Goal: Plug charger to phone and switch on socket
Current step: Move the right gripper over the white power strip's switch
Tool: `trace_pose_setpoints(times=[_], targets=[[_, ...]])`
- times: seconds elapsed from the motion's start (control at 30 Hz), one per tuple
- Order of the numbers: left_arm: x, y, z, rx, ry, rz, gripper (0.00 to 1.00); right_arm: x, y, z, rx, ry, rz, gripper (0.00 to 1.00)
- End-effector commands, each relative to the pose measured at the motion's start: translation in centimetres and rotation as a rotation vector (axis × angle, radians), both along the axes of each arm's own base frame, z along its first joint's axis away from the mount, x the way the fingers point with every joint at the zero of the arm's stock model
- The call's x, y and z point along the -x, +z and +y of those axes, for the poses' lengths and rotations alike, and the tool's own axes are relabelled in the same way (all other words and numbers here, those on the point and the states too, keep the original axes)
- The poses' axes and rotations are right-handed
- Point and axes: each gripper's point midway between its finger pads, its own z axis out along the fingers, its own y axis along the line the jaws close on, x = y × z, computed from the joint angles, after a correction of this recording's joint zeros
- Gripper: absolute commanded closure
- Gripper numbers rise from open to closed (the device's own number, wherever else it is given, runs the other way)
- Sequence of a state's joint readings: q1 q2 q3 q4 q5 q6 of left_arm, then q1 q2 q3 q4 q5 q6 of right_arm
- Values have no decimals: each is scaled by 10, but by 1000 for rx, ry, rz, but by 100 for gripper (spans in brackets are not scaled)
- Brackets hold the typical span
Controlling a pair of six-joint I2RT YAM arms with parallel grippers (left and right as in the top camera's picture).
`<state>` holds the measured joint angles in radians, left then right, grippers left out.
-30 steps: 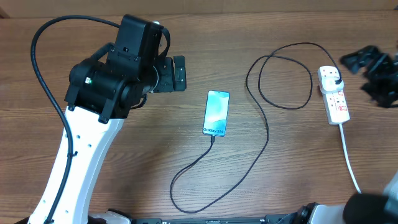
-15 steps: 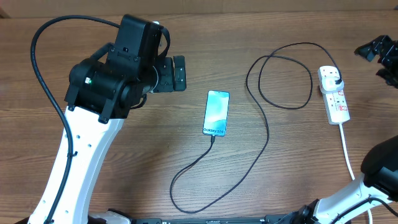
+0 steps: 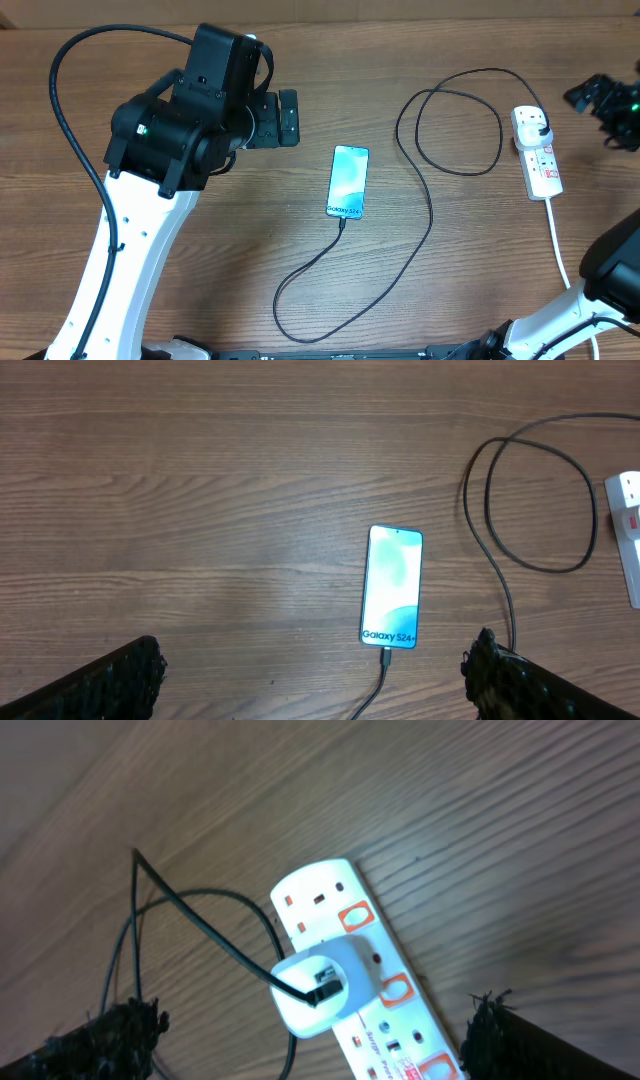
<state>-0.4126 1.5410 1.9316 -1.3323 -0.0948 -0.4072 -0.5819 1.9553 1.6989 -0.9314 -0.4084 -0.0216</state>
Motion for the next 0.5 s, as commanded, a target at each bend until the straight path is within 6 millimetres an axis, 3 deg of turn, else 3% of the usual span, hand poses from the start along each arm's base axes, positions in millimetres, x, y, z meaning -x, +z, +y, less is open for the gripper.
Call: trace_pose_setpoints(times=[0.0, 0.2, 0.47], targets=[[-3, 1, 0, -24, -17, -10, 1, -3, -14, 20, -50, 50, -30, 0], [-3, 1, 0, -23, -16, -10, 1, -4, -45, 33, -50, 68, -32, 0], [-3, 1, 0, -23, -16, -10, 1, 1, -67, 39, -63, 58, -13, 0]])
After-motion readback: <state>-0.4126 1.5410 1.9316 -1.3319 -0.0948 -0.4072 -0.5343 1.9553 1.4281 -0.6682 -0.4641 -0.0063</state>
